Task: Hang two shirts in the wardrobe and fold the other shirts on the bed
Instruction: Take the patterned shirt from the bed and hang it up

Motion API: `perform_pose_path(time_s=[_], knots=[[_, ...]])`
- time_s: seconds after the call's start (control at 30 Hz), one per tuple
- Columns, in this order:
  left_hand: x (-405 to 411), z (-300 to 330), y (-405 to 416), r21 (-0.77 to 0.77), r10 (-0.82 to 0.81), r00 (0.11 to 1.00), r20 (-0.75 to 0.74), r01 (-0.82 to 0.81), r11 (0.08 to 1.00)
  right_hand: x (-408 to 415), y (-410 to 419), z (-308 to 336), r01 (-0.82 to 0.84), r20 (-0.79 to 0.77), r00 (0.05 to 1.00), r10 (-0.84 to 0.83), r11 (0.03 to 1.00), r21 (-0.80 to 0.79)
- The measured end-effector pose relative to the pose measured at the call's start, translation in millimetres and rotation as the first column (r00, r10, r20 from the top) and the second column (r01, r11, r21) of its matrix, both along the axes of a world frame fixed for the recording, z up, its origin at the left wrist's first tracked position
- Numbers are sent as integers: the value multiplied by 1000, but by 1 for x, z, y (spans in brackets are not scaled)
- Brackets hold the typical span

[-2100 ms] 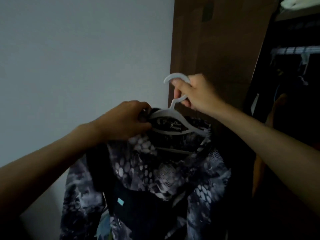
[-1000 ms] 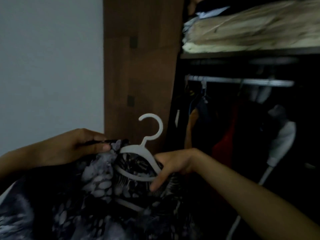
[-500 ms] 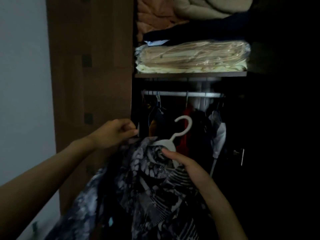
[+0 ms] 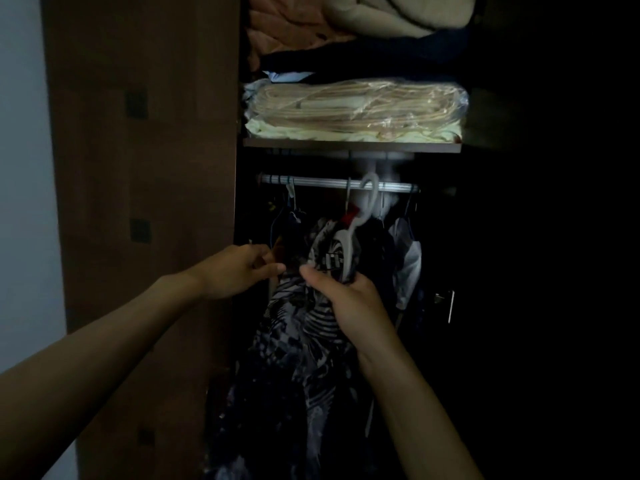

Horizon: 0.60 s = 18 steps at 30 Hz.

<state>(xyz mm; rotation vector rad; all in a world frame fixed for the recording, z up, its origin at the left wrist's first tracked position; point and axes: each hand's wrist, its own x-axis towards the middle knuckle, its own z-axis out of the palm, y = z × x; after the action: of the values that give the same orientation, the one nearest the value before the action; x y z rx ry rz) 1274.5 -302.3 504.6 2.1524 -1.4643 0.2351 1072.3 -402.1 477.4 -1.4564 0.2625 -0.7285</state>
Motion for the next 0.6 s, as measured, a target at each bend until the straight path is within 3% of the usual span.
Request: perform_pose_path(time_s=[0.17,0.33,0.43,0.6], knots=[[21,-10,5,-43,84,996,31,-82,996,95,-39,24,46,-42,998,-48,998,-49],[45,-19,26,-106,178,981,78,-169,980,211,-119,49,89,-143,986,-84,996,30],[55,-17,39,-152,196,977,80,-183,971,277,-167,64,133,-72,989,-129,990,42],[78,-4,32,-227,202,979,-24,-202,953,358,-221,62,205,-15,978,-206,977,-67]])
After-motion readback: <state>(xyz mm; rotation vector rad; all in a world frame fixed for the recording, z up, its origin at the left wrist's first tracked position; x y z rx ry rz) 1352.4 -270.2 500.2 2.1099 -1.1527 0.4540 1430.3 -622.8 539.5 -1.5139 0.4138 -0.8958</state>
